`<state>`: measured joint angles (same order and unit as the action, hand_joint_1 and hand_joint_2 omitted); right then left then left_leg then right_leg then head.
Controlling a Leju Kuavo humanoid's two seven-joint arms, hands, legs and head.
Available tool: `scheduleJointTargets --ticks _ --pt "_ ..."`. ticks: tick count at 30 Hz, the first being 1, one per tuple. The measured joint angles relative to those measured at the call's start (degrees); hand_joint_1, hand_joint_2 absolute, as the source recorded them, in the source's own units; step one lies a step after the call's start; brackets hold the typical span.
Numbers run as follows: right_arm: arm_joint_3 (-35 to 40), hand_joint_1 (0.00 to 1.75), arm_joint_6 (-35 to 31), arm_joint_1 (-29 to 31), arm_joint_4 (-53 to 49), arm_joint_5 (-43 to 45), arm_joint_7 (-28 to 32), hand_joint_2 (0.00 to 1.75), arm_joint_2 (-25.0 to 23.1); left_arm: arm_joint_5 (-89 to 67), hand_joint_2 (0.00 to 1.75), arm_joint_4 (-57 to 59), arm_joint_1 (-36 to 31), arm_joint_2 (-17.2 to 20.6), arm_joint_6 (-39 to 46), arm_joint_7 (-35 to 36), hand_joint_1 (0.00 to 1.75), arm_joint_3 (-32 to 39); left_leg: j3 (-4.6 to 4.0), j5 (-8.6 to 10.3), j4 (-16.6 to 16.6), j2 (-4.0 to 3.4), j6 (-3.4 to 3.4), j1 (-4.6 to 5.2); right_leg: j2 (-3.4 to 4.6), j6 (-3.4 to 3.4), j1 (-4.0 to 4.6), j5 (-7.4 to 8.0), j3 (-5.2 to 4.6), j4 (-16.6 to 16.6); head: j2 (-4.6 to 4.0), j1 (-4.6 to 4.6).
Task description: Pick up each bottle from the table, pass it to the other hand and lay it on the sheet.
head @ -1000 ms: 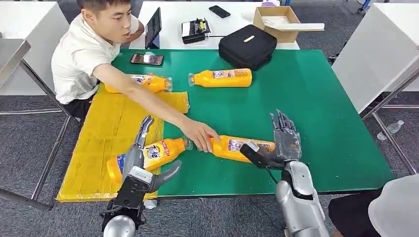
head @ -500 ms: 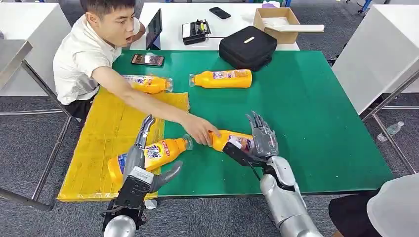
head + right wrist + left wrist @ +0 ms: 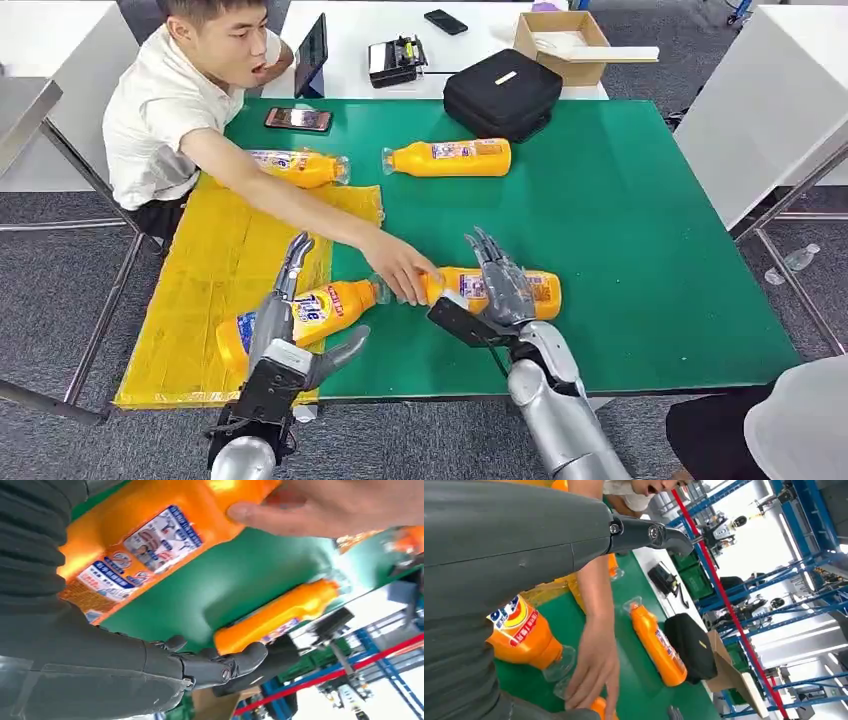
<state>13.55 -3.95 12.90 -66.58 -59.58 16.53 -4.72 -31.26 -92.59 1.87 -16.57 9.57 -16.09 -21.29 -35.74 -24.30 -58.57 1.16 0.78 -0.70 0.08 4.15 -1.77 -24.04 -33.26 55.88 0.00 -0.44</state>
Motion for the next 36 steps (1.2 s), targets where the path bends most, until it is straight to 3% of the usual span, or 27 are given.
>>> scheduleJointTargets --ticks 7,11,18,36 --pt "1.3 0.00 -0.4 -0.6 -0.7 -0.6 -0.5 1.75 0.3 -0.1 1.75 0.0 0.0 0.0 0.1 0.0 0.00 -0.1 -0.01 0.00 0.0 0.00 0.00 0.01 0.00 0.01 -0.01 0.01 0.01 0.0 0.00 0.00" --pt "2.5 0.00 -3.6 -0.6 -0.7 -7.3 -4.6 1.75 1.2 -0.2 1.75 0.0 0.0 0.0 0.4 0.0 0.00 -0.1 -0.01 0.00 0.0 0.00 0.00 0.01 0.00 0.01 -0.01 0.01 0.01 0.0 0.00 0.00" --pt "2.7 0.00 0.7 -0.9 1.3 -7.6 -6.9 1.75 4.7 0.4 1.75 -0.5 0.1 0.0 -0.4 0.1 0.00 0.0 -0.05 0.00 0.0 0.02 0.01 0.02 -0.01 0.01 -0.01 0.01 0.00 0.0 0.00 0.00" --pt "3.7 0.00 0.5 -1.4 4.0 -16.8 -13.8 1.75 7.1 0.6 1.75 -1.2 0.6 0.0 -0.7 0.3 0.00 0.4 -0.05 0.00 0.0 0.03 0.01 0.02 -0.01 0.01 -0.01 0.01 0.01 0.0 0.00 0.00"
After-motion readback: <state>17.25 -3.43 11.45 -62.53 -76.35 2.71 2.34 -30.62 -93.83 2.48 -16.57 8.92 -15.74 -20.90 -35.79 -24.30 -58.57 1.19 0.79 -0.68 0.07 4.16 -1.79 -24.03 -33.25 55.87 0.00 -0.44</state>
